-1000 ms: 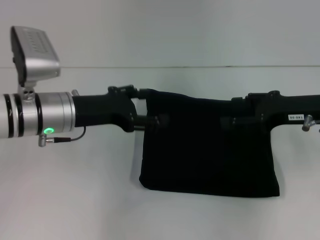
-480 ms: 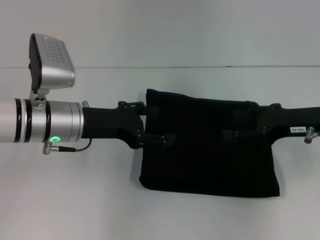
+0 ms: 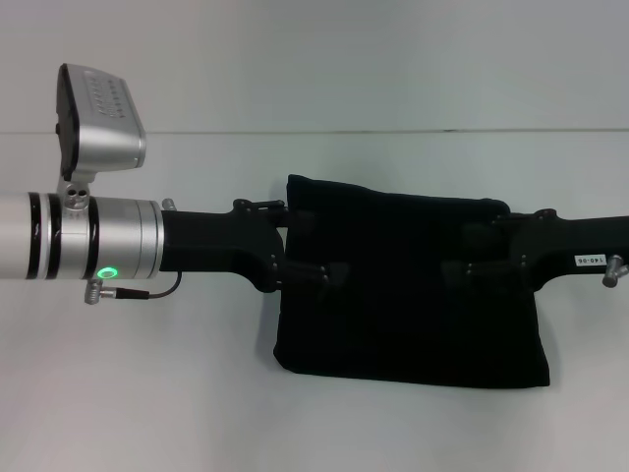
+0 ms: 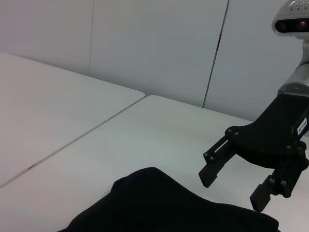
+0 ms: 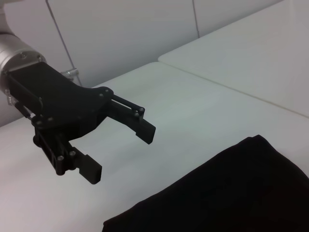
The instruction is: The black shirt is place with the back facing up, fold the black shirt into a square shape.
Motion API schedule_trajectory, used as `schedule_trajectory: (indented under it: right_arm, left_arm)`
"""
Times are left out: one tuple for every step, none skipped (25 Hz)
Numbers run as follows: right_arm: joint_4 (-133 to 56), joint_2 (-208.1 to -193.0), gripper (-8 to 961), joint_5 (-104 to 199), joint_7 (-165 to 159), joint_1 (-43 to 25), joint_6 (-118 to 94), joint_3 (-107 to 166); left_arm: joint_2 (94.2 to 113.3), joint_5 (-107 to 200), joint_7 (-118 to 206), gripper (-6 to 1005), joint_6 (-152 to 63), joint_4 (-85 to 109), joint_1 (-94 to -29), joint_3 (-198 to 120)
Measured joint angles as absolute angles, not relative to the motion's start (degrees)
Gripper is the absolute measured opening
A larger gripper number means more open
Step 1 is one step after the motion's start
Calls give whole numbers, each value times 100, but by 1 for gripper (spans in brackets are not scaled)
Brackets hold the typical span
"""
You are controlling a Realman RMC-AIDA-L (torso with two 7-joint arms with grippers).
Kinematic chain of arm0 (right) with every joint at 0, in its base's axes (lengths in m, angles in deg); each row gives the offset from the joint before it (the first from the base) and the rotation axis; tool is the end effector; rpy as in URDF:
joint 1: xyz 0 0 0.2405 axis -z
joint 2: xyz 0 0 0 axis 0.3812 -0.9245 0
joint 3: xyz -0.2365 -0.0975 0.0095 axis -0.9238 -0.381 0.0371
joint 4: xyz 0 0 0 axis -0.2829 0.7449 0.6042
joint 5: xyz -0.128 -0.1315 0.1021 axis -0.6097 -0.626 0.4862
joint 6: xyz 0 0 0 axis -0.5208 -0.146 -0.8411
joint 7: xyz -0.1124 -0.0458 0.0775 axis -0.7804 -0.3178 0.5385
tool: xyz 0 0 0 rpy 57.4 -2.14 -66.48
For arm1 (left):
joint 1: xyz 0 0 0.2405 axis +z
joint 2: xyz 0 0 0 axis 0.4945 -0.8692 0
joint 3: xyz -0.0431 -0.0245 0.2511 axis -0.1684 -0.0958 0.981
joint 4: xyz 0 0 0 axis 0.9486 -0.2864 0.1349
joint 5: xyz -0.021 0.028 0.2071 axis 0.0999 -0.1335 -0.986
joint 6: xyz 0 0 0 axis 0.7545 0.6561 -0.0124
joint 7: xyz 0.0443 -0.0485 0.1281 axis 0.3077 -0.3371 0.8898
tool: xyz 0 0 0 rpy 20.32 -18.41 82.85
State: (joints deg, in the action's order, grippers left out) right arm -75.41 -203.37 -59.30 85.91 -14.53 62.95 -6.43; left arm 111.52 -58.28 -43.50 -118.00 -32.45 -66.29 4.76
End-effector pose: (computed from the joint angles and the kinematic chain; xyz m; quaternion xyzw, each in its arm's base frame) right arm 0.2466 0.3742 0.0184 -0.9493 0.2407 0.1476 0.1379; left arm -0.2003 0.3692 -0.0217 -0.9592 -0.1701 -0.1878 0.1254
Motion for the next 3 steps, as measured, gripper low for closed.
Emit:
schedule_trajectory:
  right_arm:
    - [-7543, -20337, 796, -5930, 8595, -1451, 6294, -641]
    - [-7545, -20337, 796, -5930, 8597, -1449, 6294, -641]
    - [-7547, -20337, 796, -5930, 8599, -1448, 6293, -640]
  left_arm:
    - [11152, -5829, -4350, 908, -11801, -3245, -6629, 475]
    - [11152, -5830, -4350, 908, -11801, -3246, -6629, 475]
    - [11152, -5831, -4350, 908, -11802, -3246, -6629, 475]
